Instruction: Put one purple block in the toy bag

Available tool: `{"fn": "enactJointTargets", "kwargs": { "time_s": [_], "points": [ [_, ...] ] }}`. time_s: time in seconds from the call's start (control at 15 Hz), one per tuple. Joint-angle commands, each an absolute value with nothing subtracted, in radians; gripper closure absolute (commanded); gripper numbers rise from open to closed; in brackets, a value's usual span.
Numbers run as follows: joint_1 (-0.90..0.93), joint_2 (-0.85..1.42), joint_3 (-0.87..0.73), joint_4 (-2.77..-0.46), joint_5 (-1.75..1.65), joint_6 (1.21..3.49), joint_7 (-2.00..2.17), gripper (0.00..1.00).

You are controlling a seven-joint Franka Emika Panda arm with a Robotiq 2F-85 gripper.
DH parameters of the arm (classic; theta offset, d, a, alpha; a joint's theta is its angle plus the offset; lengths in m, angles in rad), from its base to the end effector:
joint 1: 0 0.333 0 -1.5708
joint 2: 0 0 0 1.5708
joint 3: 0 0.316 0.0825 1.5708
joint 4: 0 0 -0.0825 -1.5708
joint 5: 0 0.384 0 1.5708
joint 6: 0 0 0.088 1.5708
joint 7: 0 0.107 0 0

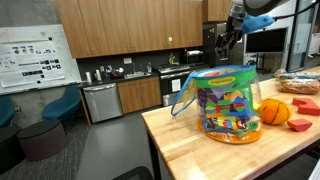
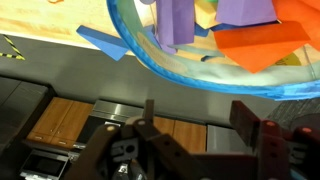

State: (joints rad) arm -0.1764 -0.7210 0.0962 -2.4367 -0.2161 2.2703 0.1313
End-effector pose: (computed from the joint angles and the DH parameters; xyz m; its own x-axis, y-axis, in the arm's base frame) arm 0.3763 -0.0273 0.6059 0.8458 -0.0453 0.5316 -0.1808 -0.9617 0.2058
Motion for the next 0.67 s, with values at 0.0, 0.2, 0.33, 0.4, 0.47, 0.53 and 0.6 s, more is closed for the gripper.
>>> {"fn": "enactJointTargets", "kwargs": {
  "time_s": [0.0, 0.2, 0.33, 0.4, 0.47, 0.53, 0.6],
  "points": [
    [-0.18, -0.692, 0.08, -2.463, -0.234, 2.295, 0.167, 0.0],
    [-0.171, -0.695, 0.067, -2.472, -0.226, 2.278, 0.157, 0.0],
    [-0.178, -0.676, 0.055, -2.489, -0.225, 2.29, 0.156, 0.0],
    [-0.179, -0.669, 0.051, -2.489, -0.225, 2.294, 0.156, 0.0],
    [-0.179, -0.666, 0.05, -2.489, -0.225, 2.296, 0.156, 0.0],
    [-0.179, -0.665, 0.05, -2.489, -0.225, 2.297, 0.156, 0.0],
    [-0.179, -0.666, 0.051, -2.489, -0.225, 2.297, 0.156, 0.0]
  ]
}}
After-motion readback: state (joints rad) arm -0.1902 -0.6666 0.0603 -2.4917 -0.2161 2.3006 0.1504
